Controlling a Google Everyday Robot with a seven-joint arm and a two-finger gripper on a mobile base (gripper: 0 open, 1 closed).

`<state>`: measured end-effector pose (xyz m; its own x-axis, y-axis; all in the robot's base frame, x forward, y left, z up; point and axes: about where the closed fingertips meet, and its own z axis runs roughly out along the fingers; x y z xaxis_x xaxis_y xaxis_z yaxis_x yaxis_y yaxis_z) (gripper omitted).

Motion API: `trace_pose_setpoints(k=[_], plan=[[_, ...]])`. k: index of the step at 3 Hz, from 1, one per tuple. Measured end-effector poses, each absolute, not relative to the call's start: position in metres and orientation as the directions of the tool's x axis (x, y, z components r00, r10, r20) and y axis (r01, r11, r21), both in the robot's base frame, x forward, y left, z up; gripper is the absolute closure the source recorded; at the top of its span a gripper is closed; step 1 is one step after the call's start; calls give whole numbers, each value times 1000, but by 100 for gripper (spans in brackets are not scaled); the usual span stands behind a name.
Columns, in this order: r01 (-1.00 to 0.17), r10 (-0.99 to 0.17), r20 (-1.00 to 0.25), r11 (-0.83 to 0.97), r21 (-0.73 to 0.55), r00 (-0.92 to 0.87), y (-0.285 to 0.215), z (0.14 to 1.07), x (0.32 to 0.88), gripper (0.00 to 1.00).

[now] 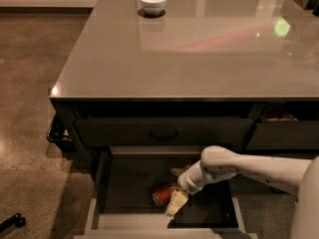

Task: Pick coke can from middle drawer and place on counter

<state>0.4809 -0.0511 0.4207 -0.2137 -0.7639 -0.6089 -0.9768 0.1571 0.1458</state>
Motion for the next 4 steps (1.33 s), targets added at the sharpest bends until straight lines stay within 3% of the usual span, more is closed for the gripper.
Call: trace_pose_setpoints(k=[2, 4], plan=[[-975, -733, -646, 115, 192, -213, -21, 380, 475, 0], [-961, -732, -629, 138, 238, -261, -8, 361, 471, 42]])
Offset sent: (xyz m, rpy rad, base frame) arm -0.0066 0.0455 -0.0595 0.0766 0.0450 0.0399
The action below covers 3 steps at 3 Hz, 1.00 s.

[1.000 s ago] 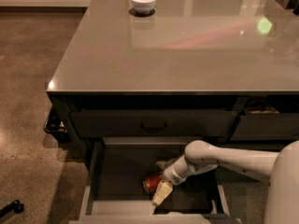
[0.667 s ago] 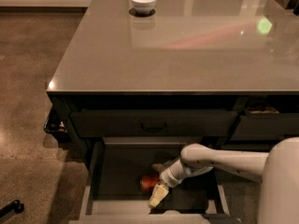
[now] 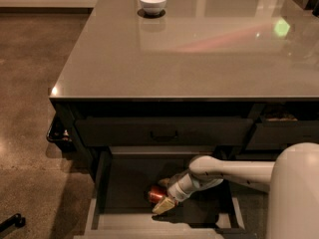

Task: Pick coke can from middle drawer and place on counter

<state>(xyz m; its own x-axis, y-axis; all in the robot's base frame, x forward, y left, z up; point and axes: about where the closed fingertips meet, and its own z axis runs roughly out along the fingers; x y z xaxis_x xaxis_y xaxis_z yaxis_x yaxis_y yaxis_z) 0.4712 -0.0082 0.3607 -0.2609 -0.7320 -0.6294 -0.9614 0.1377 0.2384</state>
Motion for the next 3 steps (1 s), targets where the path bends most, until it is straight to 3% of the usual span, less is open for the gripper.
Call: trace_pose_setpoints(k=[2, 3], plan=[[-965, -721, -643, 152, 215, -257, -5, 418, 459, 88], [-976, -733, -646, 133, 174, -215, 7, 497, 441, 100]])
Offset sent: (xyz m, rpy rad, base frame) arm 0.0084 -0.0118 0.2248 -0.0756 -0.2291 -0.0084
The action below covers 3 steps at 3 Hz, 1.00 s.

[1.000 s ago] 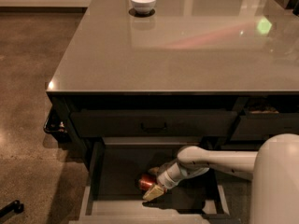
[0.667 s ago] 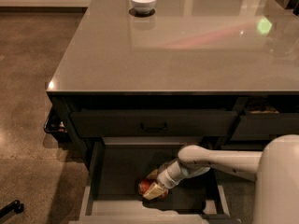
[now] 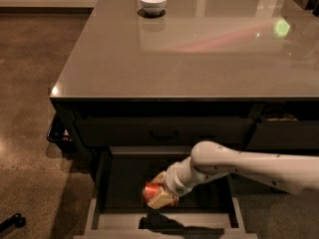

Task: Pick coke can from middle drawer and place on counter

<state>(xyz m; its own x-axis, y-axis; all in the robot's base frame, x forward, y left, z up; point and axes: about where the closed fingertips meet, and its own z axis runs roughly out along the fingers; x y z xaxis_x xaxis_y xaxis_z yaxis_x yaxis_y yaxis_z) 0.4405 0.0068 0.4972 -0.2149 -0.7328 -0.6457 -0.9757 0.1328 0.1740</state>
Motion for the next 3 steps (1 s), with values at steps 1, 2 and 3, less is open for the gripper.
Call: trace_pose_setpoints(k=[1, 2, 3], plan=[[-992, -760, -639, 114, 51, -120, 7, 579, 453, 100], [-994, -775, -627, 108, -4, -81, 6, 607, 458, 100], [-994, -774, -627, 108, -2, -83, 6, 606, 458, 100]])
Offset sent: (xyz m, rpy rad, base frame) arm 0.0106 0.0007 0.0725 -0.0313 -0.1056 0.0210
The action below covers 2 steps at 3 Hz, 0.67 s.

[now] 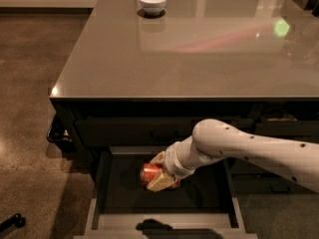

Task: Pick coke can from middle drawer and place on counter

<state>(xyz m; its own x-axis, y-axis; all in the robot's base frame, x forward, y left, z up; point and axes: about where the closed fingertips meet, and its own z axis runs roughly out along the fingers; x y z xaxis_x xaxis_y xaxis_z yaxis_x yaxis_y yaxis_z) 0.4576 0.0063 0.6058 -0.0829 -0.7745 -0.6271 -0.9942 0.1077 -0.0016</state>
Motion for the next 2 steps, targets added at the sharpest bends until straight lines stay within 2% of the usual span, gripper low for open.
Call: trace_pose_setpoints(k=[1, 2], plan=[[-993, -764, -642, 112, -33, -65, 7, 641, 464, 100], [-990, -761, -649, 84, -116, 11, 20, 731, 479, 100]])
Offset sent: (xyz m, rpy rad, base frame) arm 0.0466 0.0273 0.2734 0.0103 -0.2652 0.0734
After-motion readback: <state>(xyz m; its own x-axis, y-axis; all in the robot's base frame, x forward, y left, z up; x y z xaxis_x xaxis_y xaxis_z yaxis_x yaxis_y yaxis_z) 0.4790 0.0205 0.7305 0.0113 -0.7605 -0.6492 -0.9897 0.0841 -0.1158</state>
